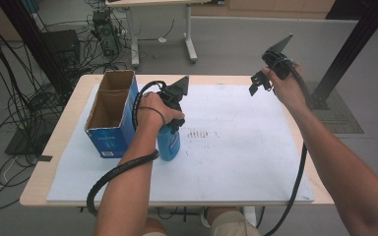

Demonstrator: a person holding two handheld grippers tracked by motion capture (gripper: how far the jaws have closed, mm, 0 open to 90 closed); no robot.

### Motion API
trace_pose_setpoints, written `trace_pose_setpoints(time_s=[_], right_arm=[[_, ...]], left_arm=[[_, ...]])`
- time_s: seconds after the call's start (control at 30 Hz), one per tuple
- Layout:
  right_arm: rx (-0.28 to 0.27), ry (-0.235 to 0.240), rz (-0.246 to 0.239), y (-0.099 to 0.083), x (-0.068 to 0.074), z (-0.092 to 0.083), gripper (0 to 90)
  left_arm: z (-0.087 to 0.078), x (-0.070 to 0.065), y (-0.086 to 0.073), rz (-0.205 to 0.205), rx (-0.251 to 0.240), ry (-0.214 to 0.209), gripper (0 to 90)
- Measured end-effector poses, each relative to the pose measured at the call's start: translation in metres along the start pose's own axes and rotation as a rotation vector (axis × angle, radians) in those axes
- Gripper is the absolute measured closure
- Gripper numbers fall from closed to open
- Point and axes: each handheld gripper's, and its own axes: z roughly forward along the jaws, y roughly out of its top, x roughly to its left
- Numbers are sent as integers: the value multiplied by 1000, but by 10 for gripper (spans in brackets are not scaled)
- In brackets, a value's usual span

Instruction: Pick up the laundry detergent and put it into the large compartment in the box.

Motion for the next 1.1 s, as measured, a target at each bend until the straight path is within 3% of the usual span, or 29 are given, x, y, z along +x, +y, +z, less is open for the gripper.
trace_pose_setpoints(time_s=[1.1], right_arm=[[11, 2, 6, 1, -5, 1, 94]], left_arm=[[0, 3, 0, -20, 3, -7, 374]])
